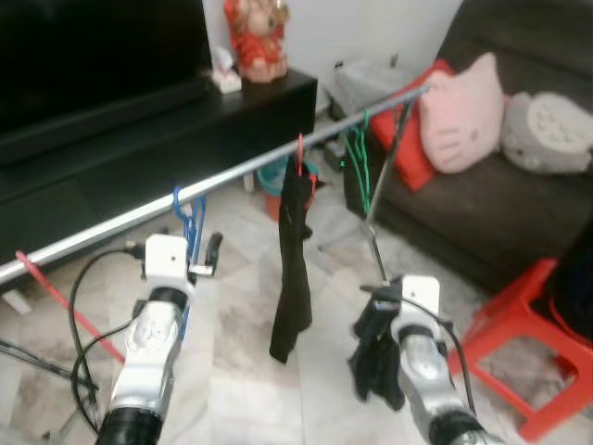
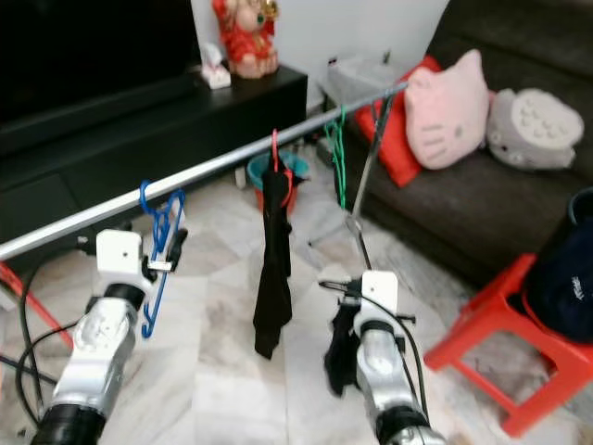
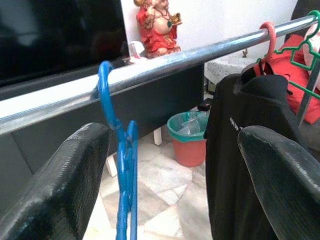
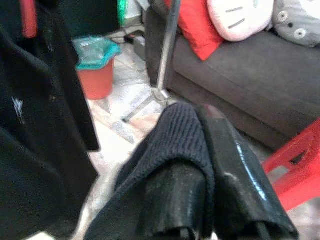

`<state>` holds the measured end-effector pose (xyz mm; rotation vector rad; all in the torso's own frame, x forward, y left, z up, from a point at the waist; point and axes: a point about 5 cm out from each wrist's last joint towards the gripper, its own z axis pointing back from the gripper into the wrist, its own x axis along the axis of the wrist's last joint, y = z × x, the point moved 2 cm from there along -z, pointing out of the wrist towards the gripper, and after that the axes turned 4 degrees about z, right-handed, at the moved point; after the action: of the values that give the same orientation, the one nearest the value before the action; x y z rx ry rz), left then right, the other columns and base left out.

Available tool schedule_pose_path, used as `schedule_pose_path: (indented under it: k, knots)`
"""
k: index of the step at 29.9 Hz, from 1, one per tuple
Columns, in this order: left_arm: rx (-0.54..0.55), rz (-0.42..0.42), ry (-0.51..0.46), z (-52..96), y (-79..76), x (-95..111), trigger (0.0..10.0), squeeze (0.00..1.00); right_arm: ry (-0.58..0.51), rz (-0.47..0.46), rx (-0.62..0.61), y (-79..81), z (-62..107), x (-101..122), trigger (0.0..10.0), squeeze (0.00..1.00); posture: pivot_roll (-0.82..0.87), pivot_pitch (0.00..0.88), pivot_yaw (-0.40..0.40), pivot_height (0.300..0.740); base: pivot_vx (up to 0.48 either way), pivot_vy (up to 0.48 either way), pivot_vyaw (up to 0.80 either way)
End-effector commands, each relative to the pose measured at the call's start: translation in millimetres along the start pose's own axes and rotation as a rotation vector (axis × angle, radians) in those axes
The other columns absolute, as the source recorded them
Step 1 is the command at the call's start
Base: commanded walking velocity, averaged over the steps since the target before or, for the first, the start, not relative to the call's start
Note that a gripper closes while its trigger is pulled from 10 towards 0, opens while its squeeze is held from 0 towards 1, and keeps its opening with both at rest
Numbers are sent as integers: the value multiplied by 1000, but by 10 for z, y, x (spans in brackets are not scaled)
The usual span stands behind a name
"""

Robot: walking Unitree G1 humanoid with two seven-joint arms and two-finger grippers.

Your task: Hang hanger

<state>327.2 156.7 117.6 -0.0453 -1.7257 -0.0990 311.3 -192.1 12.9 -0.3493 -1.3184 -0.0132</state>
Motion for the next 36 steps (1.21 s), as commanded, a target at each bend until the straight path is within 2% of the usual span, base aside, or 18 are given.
schedule_pose_path:
  k: [1, 16, 19, 23, 36]
  knots:
    - [29, -16, 12, 4, 139, -6, 10000, 0, -51, -34, 17, 115, -34, 155, 10000, 0, 71, 0, -30, 740, 277, 0, 0]
    - [13, -28, 40, 15, 167, -46, 10000, 0, -46, -40, 10, 106, -46, 161, 10000, 0, 76, 0, -32, 740, 278, 0, 0]
    - [9, -45, 81, 38, 186, -104, 10000, 0, -44, -41, 10, 111, -45, 159, 10000, 0, 77, 0, -33, 740, 267, 0, 0]
    - [-10, -69, 150, 70, 190, -200, 10000, 0, -41, -38, 11, 113, -43, 153, 10000, 0, 77, 0, -33, 740, 0, 0, 0]
    - [-38, -90, 228, 191, 255, -292, 10000, 0, -40, -43, 17, 140, -39, 157, 10000, 0, 78, 0, -29, 740, 0, 0, 0]
